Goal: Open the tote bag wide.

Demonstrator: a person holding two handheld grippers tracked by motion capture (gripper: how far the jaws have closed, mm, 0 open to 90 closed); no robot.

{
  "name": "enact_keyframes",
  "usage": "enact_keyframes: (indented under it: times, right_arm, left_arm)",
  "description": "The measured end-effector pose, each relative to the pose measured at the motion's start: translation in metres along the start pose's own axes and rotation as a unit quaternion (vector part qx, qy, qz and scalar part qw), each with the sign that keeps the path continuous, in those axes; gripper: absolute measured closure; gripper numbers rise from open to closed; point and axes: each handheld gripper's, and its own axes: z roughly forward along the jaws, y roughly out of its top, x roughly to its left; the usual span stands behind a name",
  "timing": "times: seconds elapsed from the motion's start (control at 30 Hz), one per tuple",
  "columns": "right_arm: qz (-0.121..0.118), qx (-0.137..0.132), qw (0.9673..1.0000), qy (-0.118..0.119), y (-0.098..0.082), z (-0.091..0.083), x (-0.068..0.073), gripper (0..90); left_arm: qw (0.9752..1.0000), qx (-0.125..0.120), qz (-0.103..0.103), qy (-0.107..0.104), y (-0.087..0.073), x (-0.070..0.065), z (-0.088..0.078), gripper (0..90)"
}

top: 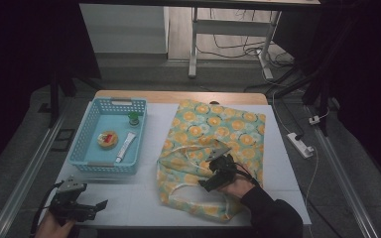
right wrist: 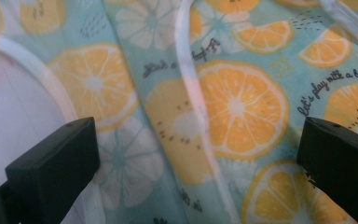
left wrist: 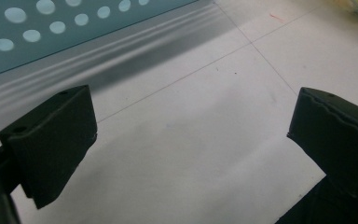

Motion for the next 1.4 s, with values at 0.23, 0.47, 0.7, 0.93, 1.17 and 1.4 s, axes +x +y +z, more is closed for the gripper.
enact_keyframes:
  times: [0.23, 0.47, 0.7, 0.93, 1.17, 1.4]
  right_arm:
    - [-0.013, -0.011, 0.9998, 0.01, 0.001, -0.009, 0.002, 40.2]
    - [-0.009, -0.003, 0.9999, 0.005, 0.002, -0.014, -0.001, 73.3]
    - [-0.008, -0.002, 0.9998, 0.018, 0.002, -0.015, -0.002, 88.8]
    - [0.012, -0.034, 0.9992, 0.016, 0.004, -0.025, -0.008, 89.5]
    - [0.017, -0.053, 0.9982, 0.022, 0.008, -0.033, -0.01, 89.7]
    - [0.023, -0.068, 0.9968, 0.035, 0.015, -0.041, -0.015, 89.8]
  left_arm:
    - [1.0, 0.001, 0.001, 0.001, 0.0, 0.0, 0.0, 1.4]
    - [1.0, 0.001, 0.001, 0.001, 0.0, 0.0, 0.0, 1.4]
    - [1.0, 0.001, 0.002, 0.001, 0.0, -0.001, 0.0, 1.4]
    - [1.0, 0.002, 0.003, 0.002, 0.0, -0.001, 0.0, 1.4]
    - [1.0, 0.002, 0.002, 0.002, 0.0, -0.001, 0.0, 1.4]
    - [1.0, 0.003, 0.0, 0.001, 0.0, 0.0, 0.001, 1.3]
